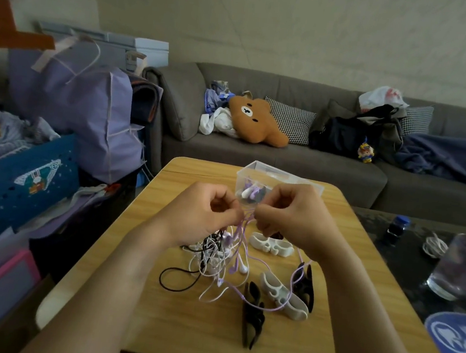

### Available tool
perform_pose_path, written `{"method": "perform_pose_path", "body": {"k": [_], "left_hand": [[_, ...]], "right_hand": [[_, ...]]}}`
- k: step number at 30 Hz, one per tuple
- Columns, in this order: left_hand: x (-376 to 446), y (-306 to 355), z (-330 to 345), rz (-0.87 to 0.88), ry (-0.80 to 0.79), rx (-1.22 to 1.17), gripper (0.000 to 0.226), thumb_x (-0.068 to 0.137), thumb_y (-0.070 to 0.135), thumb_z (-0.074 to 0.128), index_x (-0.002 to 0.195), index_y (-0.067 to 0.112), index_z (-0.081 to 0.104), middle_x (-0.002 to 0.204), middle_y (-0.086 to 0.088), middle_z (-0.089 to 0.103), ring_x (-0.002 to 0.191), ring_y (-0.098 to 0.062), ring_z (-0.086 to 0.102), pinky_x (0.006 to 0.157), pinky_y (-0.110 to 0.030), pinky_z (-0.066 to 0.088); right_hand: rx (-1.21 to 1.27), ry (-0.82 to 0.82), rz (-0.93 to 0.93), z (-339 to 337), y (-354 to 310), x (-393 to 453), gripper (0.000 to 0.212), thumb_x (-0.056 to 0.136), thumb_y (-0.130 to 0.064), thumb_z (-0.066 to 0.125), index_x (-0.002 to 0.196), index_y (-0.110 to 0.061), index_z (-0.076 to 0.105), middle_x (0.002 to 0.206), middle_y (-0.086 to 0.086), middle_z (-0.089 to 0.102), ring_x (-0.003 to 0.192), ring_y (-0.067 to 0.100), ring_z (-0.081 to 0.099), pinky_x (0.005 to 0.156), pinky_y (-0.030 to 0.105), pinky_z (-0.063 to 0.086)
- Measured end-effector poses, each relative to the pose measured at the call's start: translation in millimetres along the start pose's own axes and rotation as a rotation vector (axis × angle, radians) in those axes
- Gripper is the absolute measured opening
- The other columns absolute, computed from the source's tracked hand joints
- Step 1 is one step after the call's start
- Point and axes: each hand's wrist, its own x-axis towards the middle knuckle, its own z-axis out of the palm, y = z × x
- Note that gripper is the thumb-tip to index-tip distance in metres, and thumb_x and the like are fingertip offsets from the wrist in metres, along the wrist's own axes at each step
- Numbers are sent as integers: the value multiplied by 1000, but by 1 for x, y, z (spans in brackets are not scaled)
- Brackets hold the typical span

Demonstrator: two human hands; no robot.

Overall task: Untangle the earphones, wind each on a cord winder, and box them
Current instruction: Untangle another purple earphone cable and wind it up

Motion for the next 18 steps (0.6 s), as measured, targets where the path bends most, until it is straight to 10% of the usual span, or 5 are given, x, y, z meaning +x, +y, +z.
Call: {"method": "perform_pose_path", "body": {"k": [10, 18], "left_hand": [[3, 1, 11, 80, 371, -75, 16, 78, 3, 78, 88, 6, 66, 77, -11, 73, 75, -33, 71, 72, -50, 59], [5, -13, 14, -34, 249, 286, 9, 82, 15, 73, 84, 21, 79, 69, 8, 72, 65, -4, 64, 63, -19, 51]], "right_hand": [[458, -95, 21, 15, 0, 5, 18, 90, 8, 51, 86, -8, 54, 50, -7, 50, 39, 6, 34, 41, 20, 24], [-386, 119, -248, 26, 15, 11, 11, 77, -17, 74, 84, -25, 75, 62, -17, 61, 61, -5, 56, 56, 9, 38]]}}
